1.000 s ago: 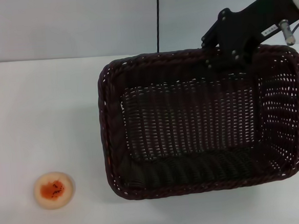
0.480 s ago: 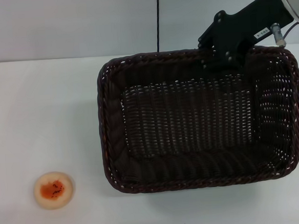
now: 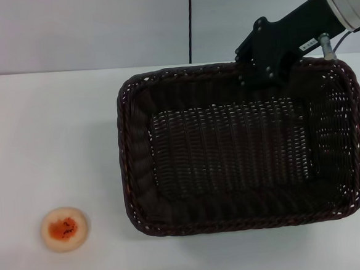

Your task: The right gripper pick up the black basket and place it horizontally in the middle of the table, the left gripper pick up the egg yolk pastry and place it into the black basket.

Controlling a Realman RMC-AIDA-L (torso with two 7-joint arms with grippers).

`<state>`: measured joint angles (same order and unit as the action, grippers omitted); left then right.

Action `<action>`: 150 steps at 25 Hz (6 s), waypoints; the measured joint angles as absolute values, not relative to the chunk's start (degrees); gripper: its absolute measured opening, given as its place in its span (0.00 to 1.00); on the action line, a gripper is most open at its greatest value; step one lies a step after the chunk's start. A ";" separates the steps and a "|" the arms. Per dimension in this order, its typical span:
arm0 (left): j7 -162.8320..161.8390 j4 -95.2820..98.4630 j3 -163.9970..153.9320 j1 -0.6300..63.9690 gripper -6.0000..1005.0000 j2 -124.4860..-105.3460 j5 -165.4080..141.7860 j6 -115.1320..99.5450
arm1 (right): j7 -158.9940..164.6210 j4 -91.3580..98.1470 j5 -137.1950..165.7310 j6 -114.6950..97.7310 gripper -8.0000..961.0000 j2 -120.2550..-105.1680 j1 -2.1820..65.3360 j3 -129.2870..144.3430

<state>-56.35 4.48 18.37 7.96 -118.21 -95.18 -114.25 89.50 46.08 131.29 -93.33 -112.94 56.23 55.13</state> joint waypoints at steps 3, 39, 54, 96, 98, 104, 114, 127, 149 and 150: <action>-56.35 4.40 18.06 7.98 0.53 -118.29 -95.19 -114.25 | 89.28 46.06 131.55 -92.95 0.21 -113.08 56.43 55.56; -56.59 16.56 -7.46 7.32 0.53 -117.56 -95.21 -111.19 | 85.19 63.25 102.00 -71.24 0.63 -118.62 33.67 52.71; -49.57 23.89 -18.72 5.55 0.53 -117.67 -111.43 -104.34 | 70.44 38.80 64.86 -82.60 0.63 -118.88 17.59 40.61; -49.01 24.16 -20.09 10.28 0.07 -117.86 -123.66 -94.41 | 66.82 29.70 62.66 -89.21 0.63 -118.56 18.46 36.47; -48.96 24.11 -19.99 10.28 0.05 -117.86 -123.63 -94.67 | 66.81 29.70 62.66 -89.22 0.63 -118.59 18.43 36.07; -48.87 24.28 -15.70 10.27 0.03 -117.52 -123.04 -98.36 | 66.80 29.52 61.97 -90.42 0.63 -118.71 18.05 33.89; -49.95 23.11 -2.00 13.45 0.03 -117.59 -117.95 -111.83 | 66.78 27.16 61.86 -93.45 0.63 -118.57 16.19 27.25; -43.24 5.88 -7.10 30.33 0.03 -118.47 -116.07 -105.03 | 66.62 24.67 61.86 -96.47 0.63 -118.54 12.16 22.29; -38.43 2.29 9.78 23.74 0.62 -118.13 -115.45 -106.03 | 66.61 23.47 61.87 -98.74 0.63 -118.73 11.22 19.40; -37.79 2.29 13.61 22.20 0.65 -118.11 -115.45 -106.58 | 66.62 23.06 61.87 -99.02 0.63 -118.73 11.32 18.62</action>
